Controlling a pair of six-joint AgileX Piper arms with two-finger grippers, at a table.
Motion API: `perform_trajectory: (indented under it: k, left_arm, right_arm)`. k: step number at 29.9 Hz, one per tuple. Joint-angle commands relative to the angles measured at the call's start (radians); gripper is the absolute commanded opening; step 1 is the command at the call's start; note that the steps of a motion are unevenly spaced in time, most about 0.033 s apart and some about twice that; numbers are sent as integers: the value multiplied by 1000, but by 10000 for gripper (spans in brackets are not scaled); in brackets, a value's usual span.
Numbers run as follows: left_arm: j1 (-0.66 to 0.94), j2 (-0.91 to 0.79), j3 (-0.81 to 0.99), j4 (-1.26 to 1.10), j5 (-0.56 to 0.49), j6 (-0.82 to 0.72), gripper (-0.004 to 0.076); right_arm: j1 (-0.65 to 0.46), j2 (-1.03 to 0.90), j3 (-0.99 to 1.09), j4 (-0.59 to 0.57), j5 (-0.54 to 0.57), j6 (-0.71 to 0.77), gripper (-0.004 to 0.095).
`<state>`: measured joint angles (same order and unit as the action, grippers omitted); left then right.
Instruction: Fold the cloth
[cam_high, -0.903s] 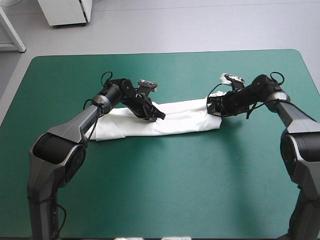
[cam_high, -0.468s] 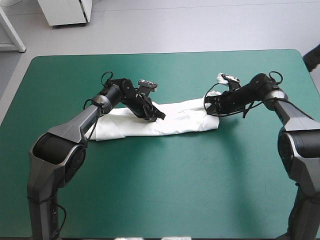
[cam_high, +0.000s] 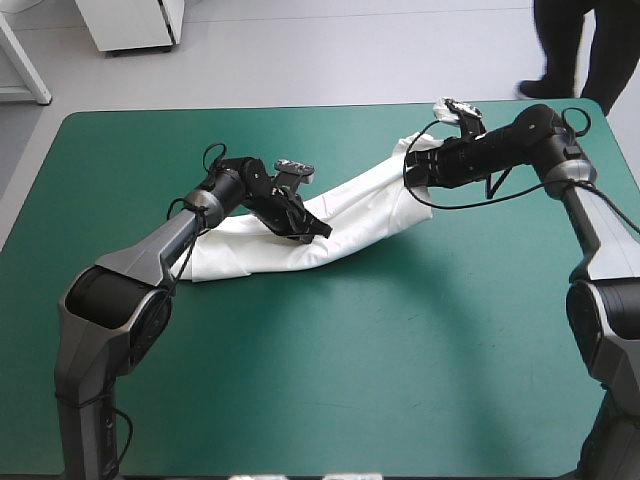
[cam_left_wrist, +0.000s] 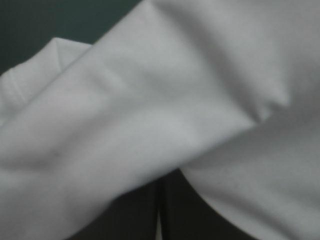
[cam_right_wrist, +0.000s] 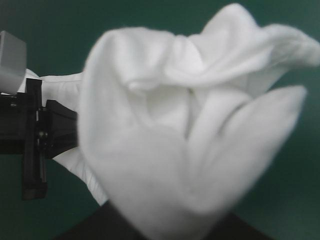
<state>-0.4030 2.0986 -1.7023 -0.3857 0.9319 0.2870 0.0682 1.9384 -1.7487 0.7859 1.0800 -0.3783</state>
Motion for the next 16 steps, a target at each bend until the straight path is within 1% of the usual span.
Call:
perform_trajectory:
  k: [1,6,9,11,16]
  left_arm:
    - [-3,-31,-12,36,11,-10,-9]
    - [-3,-38,-17,41,23,-21,-9]
    - [-3,-69,-55,62,79,-18,-9]
    - [-3,-100,-96,116,125,-48,-9]
    - [2,-179,-205,281,272,-115,-9]
  right_arm:
    - [-1,-79,-48,57,4,-3,-13]
    - [-1,-83,-49,72,16,-12,-13]
    - [-1,-83,-49,74,16,-15,-13]
    - [-1,-83,-49,93,16,-15,-12]
    - [22,-83,-49,203,22,-54,-12]
